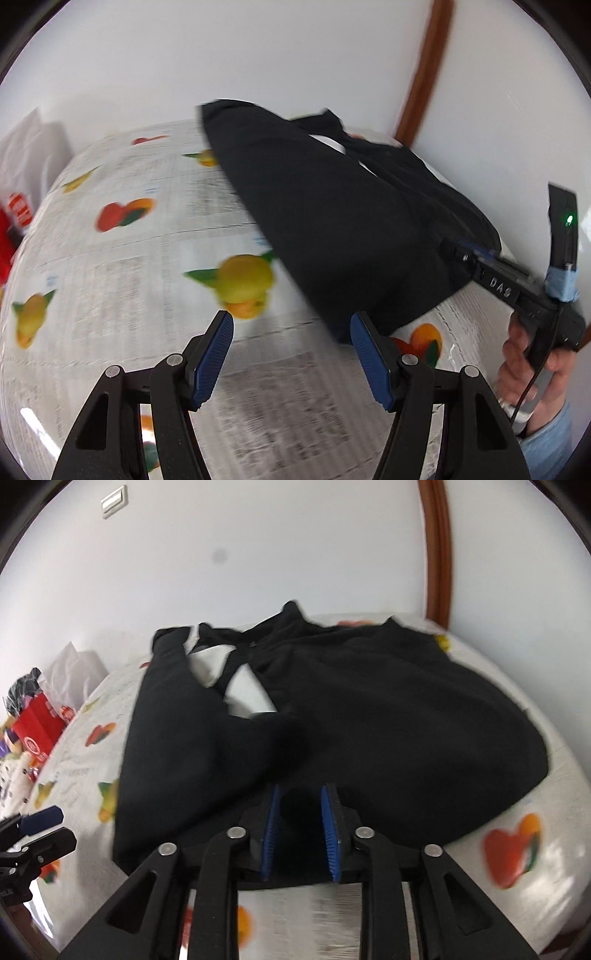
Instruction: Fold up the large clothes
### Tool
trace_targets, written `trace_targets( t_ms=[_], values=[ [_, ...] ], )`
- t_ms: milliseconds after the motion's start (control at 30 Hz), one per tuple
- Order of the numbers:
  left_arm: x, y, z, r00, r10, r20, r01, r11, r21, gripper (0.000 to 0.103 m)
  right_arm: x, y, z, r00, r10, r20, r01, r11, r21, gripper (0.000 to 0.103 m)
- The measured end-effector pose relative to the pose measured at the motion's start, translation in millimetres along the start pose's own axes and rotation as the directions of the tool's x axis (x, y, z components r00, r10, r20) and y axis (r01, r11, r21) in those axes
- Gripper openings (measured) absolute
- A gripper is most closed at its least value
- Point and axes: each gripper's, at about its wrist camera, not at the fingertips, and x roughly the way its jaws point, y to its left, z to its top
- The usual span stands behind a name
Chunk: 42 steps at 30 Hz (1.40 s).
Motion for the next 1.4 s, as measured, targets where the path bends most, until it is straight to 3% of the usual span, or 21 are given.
trace_targets(
  t_ms=[67, 167, 267, 367, 567, 633, 733, 867, 1000, 1200, 1400],
  values=[
    [8.3, -10.5, 0.2, 1.000, -0.003, -0.016, 0.003, 1.000, 0.012, 0.064, -2.2, -10.2, 0.8, 0.998, -0.059, 0.018, 0.060, 0.998, -0.031, 0.040],
    [16.4, -23.1, -0.3, 0.999, -0.011, -0.032, 0.012, 1.000, 0.026, 0.064, 1.7, -29.4, 3.0, 0.991, -0.130, 0.014, 0.130, 0.990, -0.050, 0.040],
    [26.2, -31.9, -1.0, 0.999, 0.007, -0.050, -0.005, 1.000, 0.031, 0.064, 16.3, -46.4, 5.0, 0.994, -0.094, -0.048, 0.093, 0.995, -0.022, 0.040],
    [37.9, -36.3, -0.2, 0.998, -0.005, -0.067, 0.006, 1.000, 0.021, 0.063, 29.0, -45.6, 2.3, 0.990, -0.113, -0.080, 0.109, 0.993, -0.054, 0.040],
    [45.0, -43.6, 3.1, 0.998, 0.019, -0.066, -0.019, 1.000, 0.005, 0.051, 34.8, -31.5, -1.5, 0.977, -0.195, -0.089, 0.186, 0.977, -0.104, 0.040],
    [44.7, -43.5, 2.9, 0.998, 0.011, -0.062, -0.011, 1.000, 0.005, 0.040, 35.0, -26.1, -3.2, 0.970, -0.228, -0.083, 0.218, 0.969, -0.121, 0.039],
    [42.8, -41.4, 3.7, 0.999, 0.026, -0.048, -0.025, 1.000, 0.017, 0.019, 35.3, -14.7, -5.8, 0.964, -0.256, -0.076, 0.242, 0.958, -0.155, 0.029],
    [37.2, -21.9, 1.3, 0.999, 0.011, -0.049, -0.013, 0.999, -0.035, 0.009, 39.4, 7.1, -8.7, 0.952, -0.299, -0.069, 0.279, 0.936, -0.214, 0.008],
    [26.5, -1.2, -5.2, 0.999, 0.019, -0.033, -0.021, 0.997, -0.068, 0.008, 41.5, 32.1, -11.8, 0.944, -0.320, -0.074, 0.293, 0.922, -0.253, 0.003],
    [4.4, 44.6, -17.4, 0.999, 0.028, -0.019, -0.030, 0.990, -0.135, 0.008, 36.4, 63.8, -15.9, 0.972, -0.218, -0.085, 0.190, 0.949, -0.252, 0.003],
    [-20.2, 71.8, -31.8, 0.994, 0.112, -0.010, -0.112, 0.983, -0.142, 0.008, 34.8, 98.5, -17.2, 0.987, -0.128, -0.098, 0.102, 0.968, -0.230, 0.004]
  ],
)
